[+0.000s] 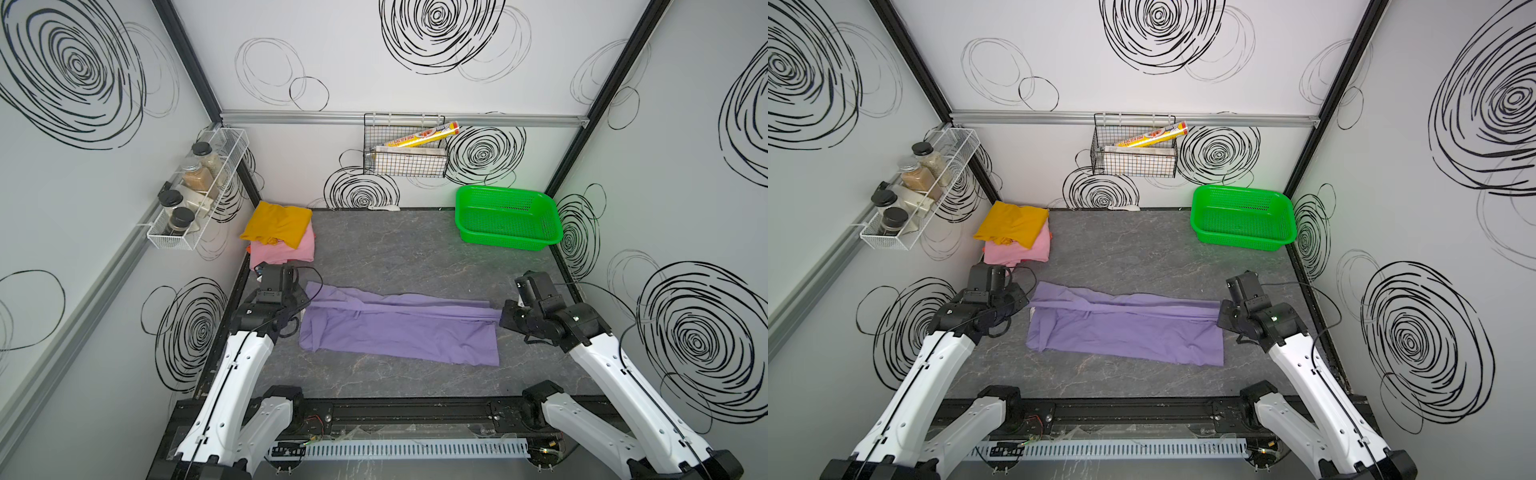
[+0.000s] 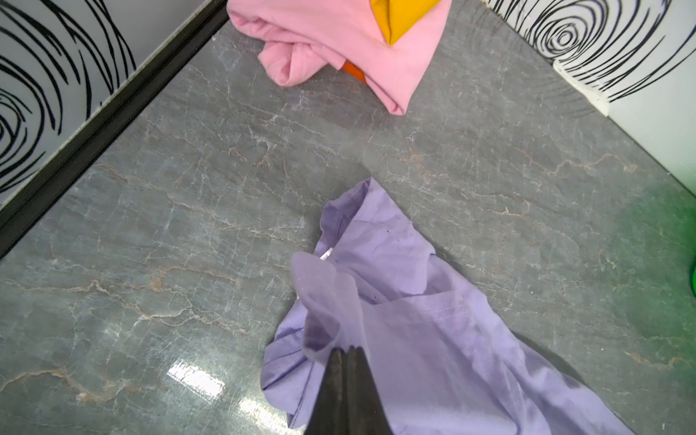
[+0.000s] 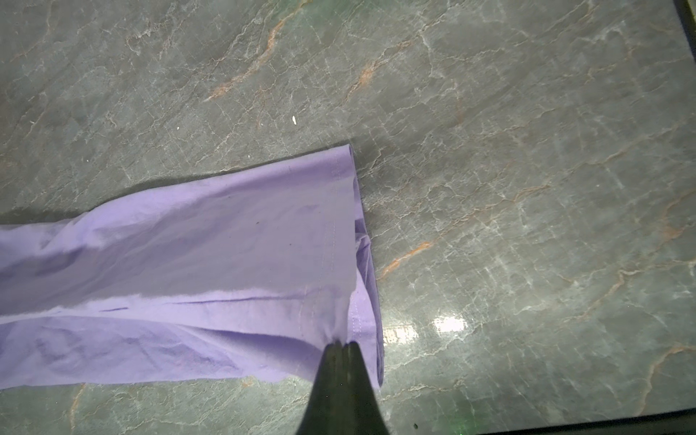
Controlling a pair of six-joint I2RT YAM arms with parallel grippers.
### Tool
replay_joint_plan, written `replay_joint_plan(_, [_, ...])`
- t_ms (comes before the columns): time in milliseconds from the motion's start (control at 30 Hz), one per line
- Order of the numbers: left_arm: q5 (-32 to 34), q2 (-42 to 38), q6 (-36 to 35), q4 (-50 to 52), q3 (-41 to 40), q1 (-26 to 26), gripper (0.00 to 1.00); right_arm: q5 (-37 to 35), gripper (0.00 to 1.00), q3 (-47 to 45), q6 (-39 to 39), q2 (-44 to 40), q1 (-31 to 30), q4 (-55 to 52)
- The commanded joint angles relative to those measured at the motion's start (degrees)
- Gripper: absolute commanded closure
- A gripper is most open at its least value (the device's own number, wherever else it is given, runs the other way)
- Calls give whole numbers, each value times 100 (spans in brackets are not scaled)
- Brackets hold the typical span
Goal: Fold and stack t-shirts
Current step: Fold the T-shirt.
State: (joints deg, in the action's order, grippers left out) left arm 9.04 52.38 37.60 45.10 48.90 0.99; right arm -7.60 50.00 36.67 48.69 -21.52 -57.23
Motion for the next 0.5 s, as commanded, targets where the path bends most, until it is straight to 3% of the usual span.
replay_joint_plan(0, [2,-53,173,66,45,-84,100,-150,100,43,119,-139,-16,-357])
replay_joint_plan(67, [11,-27,264,109,1,-107,100,-180,100,53,161,-207,-16,-396])
replay_joint_plan(100, [11,-34,343,141,-29,-144,100,-180,90,76,170,-227,-12,-422])
replay_joint_plan(133, [-11,-62,423,160,-51,-180,91,-196,83,131,191,-236,-16,-453])
replay_joint_plan(167, [-28,-115,550,185,-65,-249,76,-222,64,204,198,-243,-19,-515])
replay_joint_plan(200, [-41,-177,693,249,-61,-333,62,-281,32,307,217,-260,-12,-585])
replay_joint_plan(233, [-25,-216,831,310,-52,-375,56,-328,10,397,222,-284,-10,-640])
replay_joint_plan(267, [-13,-232,949,348,-31,-416,52,-389,3,492,227,-328,-13,-662])
replay_joint_plan(467, [10,-75,1480,580,254,-679,39,-646,0,800,147,-506,-14,-561])
